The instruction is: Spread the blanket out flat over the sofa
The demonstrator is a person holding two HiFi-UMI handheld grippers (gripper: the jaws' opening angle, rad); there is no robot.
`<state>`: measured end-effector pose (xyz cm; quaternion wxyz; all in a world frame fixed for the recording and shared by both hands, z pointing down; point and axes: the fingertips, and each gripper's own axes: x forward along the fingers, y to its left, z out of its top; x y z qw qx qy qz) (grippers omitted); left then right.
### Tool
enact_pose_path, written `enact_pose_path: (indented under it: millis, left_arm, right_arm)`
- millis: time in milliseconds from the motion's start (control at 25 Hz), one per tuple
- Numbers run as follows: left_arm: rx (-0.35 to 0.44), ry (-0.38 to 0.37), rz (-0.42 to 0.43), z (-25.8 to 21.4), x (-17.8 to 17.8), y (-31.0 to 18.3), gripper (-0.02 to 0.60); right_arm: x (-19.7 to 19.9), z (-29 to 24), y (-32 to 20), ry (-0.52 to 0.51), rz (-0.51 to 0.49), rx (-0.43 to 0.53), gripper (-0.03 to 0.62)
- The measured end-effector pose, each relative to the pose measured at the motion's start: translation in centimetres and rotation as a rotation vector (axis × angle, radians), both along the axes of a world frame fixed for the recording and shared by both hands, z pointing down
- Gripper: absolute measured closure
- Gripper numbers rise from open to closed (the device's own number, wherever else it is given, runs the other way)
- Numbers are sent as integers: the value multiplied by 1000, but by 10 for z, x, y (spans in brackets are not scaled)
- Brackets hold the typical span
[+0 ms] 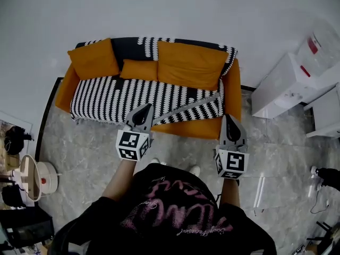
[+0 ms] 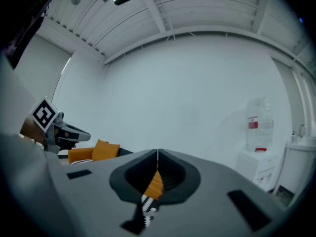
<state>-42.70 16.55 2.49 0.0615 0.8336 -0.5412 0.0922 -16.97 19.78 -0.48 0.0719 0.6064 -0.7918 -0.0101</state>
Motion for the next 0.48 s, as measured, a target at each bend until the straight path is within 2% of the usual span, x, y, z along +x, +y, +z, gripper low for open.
enact_pose_path:
  millis: [480]
  left_arm:
    - [-18,-32,17,7,67,18,571]
  right_arm:
    - [64,15,14,-27,-2,-28,572]
